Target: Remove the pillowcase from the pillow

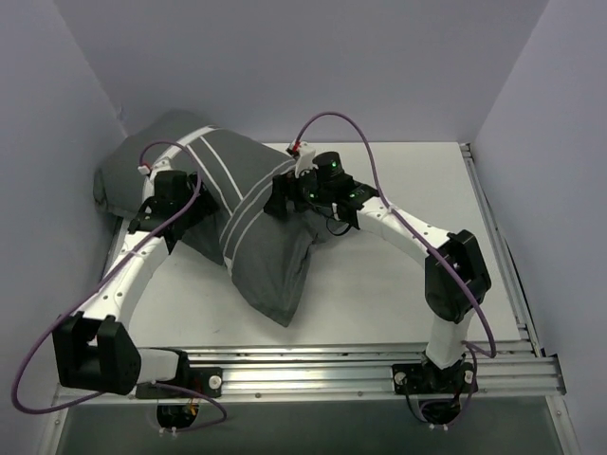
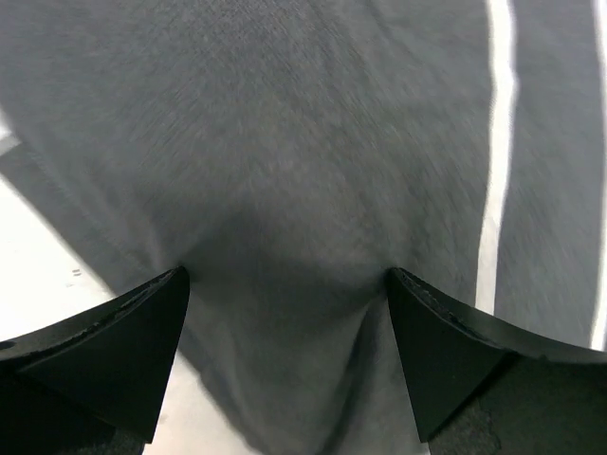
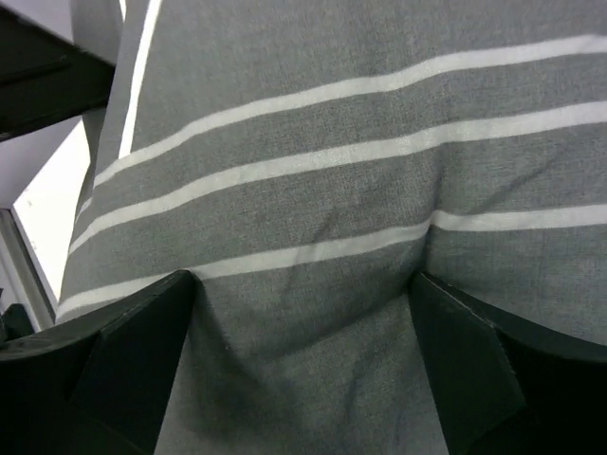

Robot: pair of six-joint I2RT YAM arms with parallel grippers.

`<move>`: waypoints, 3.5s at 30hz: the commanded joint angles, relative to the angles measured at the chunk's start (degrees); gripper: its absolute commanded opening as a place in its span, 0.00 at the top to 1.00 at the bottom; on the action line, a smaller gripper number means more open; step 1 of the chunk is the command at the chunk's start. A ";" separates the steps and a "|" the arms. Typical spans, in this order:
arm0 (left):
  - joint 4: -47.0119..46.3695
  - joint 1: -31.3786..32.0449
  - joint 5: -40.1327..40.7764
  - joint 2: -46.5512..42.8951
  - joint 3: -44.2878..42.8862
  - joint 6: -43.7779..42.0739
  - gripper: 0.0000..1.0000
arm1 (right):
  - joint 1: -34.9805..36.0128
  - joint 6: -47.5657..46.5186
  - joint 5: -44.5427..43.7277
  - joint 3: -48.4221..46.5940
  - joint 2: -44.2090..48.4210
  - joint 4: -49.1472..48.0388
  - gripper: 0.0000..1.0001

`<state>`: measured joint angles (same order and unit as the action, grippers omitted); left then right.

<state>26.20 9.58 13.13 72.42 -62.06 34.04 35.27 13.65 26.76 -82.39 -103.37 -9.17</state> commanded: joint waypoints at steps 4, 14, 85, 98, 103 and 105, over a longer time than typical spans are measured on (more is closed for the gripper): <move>-9.41 -0.71 -7.82 9.82 1.06 6.12 0.06 | 2.96 -3.89 -6.70 4.15 -0.87 -0.41 0.57; -9.94 4.63 -13.13 5.81 10.72 7.88 0.06 | 13.50 -0.56 -14.55 18.57 12.92 6.95 1.00; -9.22 24.07 -18.40 23.90 -14.48 3.22 0.06 | -15.14 10.26 12.61 -0.21 20.93 1.94 1.00; -19.43 26.89 -15.33 14.26 -4.66 6.65 0.06 | -1.35 3.06 7.88 -6.56 16.29 8.11 1.00; -10.04 22.33 -9.80 4.77 8.75 13.92 0.06 | 2.35 3.92 3.13 2.92 11.27 4.52 1.00; -7.05 19.87 -9.87 -3.57 13.79 16.31 0.06 | 2.70 6.11 2.24 6.35 9.60 0.67 1.00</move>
<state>16.32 32.14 0.93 77.97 -52.27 44.23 36.86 17.17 28.62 -79.57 -92.58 0.93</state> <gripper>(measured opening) 0.940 0.079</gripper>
